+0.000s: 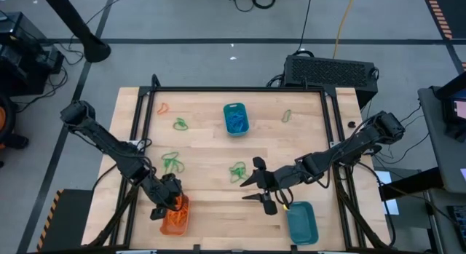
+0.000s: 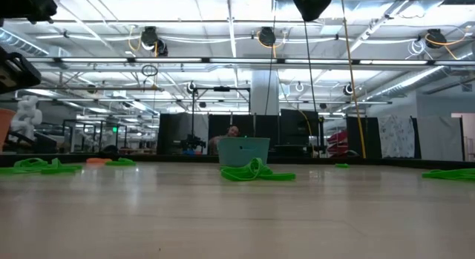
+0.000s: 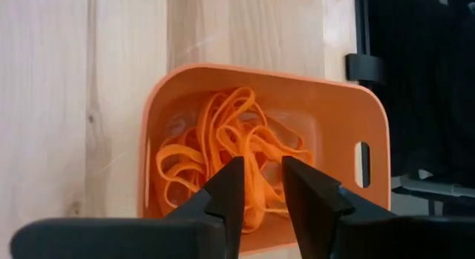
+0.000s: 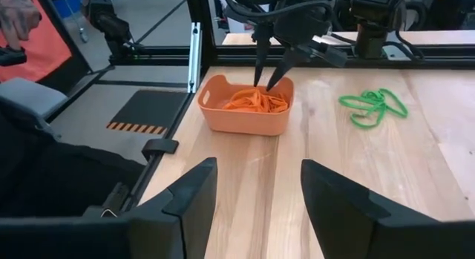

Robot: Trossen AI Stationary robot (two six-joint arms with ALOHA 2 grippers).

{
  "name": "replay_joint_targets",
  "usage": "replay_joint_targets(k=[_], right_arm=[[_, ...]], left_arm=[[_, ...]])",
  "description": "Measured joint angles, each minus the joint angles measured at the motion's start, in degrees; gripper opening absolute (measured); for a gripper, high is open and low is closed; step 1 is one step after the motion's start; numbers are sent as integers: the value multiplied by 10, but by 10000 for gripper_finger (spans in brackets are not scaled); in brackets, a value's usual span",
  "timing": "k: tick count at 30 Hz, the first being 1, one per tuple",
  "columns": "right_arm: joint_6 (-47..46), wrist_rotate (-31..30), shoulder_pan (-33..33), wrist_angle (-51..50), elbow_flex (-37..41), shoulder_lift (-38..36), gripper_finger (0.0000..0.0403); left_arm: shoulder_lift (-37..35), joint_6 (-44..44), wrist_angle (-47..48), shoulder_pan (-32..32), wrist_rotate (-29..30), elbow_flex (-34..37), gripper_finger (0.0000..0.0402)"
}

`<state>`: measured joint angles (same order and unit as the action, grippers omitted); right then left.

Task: Sort rubber bands into baskets
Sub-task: Put the orange rubber band into the orange bin

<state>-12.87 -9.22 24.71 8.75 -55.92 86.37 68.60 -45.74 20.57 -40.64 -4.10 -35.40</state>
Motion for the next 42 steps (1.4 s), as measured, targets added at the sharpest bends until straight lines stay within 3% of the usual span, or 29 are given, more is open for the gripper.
replay_joint_targets(k=[3, 8, 10, 14, 17, 22, 28, 34, 37, 42], right_arm=[[-27, 0, 0, 0, 0, 0, 187], [-76, -2, 0, 3, 0, 0, 187], [-80, -23, 0, 7, 0, 0, 187], [-79, -76, 0, 11, 0, 0, 187], [-89, -101, 1, 13, 0, 10, 187], [-90, -105, 7, 13, 0, 47, 187], [-94, -130, 9, 9, 1, 95, 187], [-88, -130, 8, 6, 1, 104, 187], [-76, -130, 8, 6, 1, 102, 187], [-65, -130, 8, 0, 1, 101, 187]], left_arm=[[0, 8, 0, 2, -10, -1, 100], [0, 96, 18, 17, -22, -37, 100], [0, 130, 63, 22, 18, -57, 100], [0, 216, 156, 42, 157, -96, 100], [0, 277, 206, 86, 195, -114, 100], [0, 374, 249, 234, 200, -130, 100], [0, 506, 311, 474, 142, -134, 100], [12, 576, 329, 701, 165, -134, 100], [36, 607, 323, 779, 199, -134, 99], [94, 631, 311, 862, 191, -134, 99]])
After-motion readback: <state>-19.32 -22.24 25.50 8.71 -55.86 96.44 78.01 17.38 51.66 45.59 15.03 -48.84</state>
